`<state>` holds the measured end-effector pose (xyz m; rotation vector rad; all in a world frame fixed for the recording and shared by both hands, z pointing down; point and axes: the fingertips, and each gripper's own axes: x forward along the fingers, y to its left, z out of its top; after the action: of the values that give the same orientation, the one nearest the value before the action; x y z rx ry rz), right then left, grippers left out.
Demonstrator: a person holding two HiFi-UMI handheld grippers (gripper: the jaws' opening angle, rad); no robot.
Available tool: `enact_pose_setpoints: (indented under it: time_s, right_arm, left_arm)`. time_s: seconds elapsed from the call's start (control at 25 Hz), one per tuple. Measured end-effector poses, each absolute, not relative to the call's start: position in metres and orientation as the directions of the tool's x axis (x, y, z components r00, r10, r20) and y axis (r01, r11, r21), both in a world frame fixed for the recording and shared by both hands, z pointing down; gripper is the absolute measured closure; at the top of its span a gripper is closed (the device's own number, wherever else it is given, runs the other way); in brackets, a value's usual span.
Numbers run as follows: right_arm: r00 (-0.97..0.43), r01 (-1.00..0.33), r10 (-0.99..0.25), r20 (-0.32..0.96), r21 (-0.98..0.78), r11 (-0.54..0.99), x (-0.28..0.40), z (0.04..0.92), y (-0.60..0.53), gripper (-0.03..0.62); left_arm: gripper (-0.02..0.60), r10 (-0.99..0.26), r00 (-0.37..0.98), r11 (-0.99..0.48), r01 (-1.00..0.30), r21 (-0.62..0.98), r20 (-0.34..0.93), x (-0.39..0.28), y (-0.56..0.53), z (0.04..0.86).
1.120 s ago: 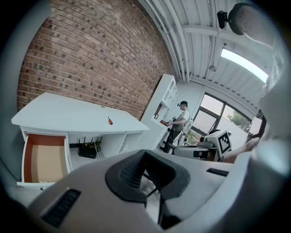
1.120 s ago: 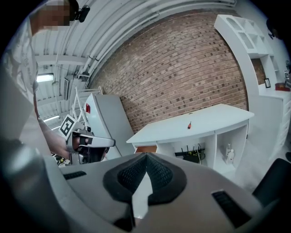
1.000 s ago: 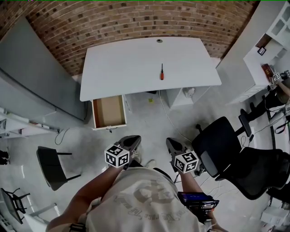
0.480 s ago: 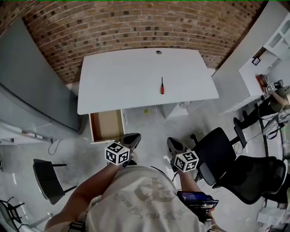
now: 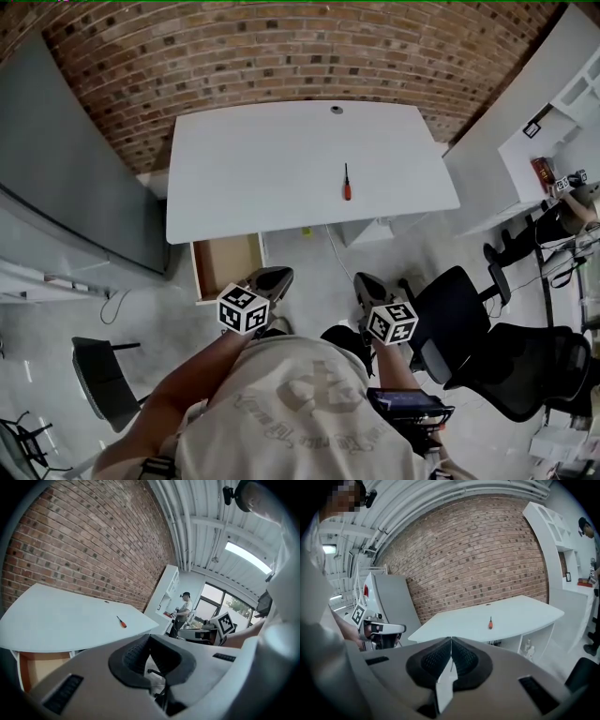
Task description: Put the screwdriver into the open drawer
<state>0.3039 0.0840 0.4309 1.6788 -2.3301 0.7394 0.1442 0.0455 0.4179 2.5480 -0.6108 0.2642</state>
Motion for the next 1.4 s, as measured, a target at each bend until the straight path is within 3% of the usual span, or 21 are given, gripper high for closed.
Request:
enact_pose_setpoints:
  time_s: [0.84,1.4]
  right_arm:
    - [-0.432,-0.896,-0.776,0.460,-0.313,0.314,0.321,0.455,-0.016,0.571]
    - [-0.446,-0.892,-0.706,0.550,-0.338,0.300,0.373,0.493,-0.108,0.571]
  left_arm:
    - [0.561,-0.446,0.833,-0.711,-0.552,0.435,0.327,0.163,-0.032,0.427]
    - [0.561,-0.502,0.784,-0.651,-0.620,0.439,0.364,0.193,-0.095,0.436]
